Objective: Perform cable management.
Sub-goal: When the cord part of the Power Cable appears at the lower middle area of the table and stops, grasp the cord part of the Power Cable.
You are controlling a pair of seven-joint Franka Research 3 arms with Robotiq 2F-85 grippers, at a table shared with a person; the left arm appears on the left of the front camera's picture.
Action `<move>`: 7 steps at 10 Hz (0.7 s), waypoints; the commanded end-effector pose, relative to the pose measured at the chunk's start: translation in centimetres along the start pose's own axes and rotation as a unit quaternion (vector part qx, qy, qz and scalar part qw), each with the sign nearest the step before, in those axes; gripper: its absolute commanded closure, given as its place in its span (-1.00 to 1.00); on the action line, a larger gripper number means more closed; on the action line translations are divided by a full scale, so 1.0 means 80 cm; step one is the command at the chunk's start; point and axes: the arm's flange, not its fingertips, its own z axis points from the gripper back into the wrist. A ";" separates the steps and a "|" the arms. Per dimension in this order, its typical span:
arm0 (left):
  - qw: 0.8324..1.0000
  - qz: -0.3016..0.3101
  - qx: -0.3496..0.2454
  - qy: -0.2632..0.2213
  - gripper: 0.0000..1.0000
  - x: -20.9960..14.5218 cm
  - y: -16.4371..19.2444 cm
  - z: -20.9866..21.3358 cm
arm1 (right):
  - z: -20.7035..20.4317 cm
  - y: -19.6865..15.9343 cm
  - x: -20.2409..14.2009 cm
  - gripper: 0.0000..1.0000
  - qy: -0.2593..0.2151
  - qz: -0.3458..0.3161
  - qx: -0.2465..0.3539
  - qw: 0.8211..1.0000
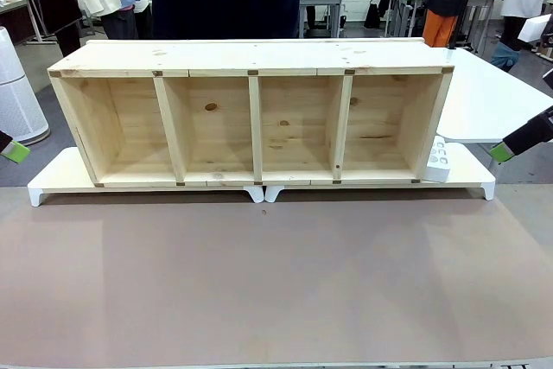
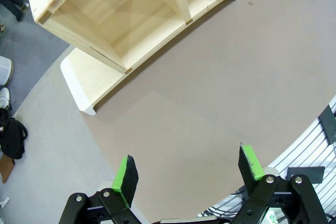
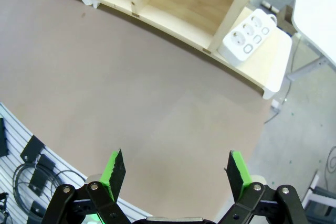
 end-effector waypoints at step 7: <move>1.000 -0.003 0.002 -0.006 -1.00 0.003 0.001 -0.001 | -0.003 -0.001 0.002 -1.00 -0.001 -0.002 -0.001 1.000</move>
